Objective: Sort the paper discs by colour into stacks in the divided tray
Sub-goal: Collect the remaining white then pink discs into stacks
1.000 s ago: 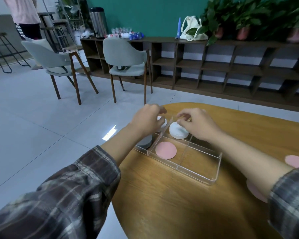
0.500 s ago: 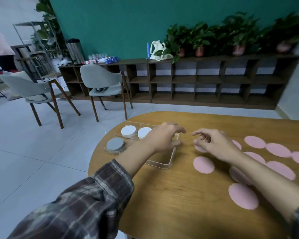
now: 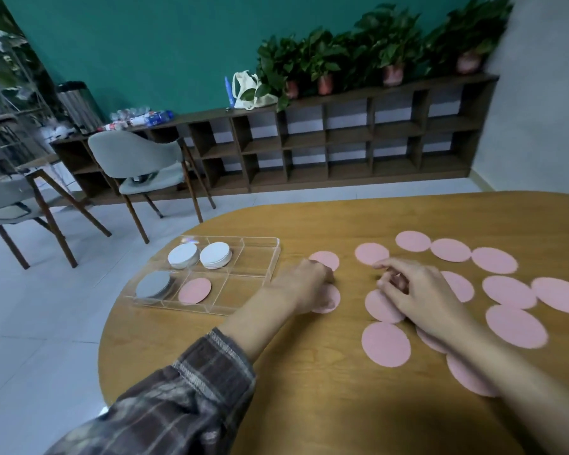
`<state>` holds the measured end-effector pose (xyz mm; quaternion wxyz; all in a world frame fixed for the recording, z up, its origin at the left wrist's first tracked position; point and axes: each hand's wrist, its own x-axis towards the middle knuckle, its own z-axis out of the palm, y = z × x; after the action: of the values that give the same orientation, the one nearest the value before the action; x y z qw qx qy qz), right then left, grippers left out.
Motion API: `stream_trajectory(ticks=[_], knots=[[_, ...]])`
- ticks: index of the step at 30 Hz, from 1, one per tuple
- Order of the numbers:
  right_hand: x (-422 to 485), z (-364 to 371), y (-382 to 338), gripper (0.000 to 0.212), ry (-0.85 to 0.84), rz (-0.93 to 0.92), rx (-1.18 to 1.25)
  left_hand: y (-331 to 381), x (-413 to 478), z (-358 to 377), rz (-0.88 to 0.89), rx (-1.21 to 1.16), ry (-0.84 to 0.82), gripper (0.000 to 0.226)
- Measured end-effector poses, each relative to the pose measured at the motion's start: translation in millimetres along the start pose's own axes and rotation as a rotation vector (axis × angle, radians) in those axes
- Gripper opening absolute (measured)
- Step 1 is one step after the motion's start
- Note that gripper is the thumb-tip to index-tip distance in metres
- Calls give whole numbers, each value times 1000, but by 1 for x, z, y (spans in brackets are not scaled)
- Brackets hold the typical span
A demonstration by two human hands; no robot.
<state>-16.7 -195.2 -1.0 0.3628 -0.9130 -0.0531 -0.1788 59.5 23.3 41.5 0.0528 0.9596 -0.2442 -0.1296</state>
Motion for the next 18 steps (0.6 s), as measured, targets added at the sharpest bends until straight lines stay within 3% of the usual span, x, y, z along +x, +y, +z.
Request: stream_trajectory(ticks=[2, 6, 11, 18], knots=[[-1, 1, 7, 26, 27, -1, 9, -4, 6, 4, -11, -37, -5, 29], [-3, 6, 18, 25, 53, 21, 70, -13, 18, 5, -24, -145, -16, 46], [-6, 7, 26, 27, -15, 36, 99, -15, 28, 13, 40, -367, 2, 43], [-1, 5, 32, 28, -22, 55, 95, -18, 35, 43, 105, -706, 170, 33]])
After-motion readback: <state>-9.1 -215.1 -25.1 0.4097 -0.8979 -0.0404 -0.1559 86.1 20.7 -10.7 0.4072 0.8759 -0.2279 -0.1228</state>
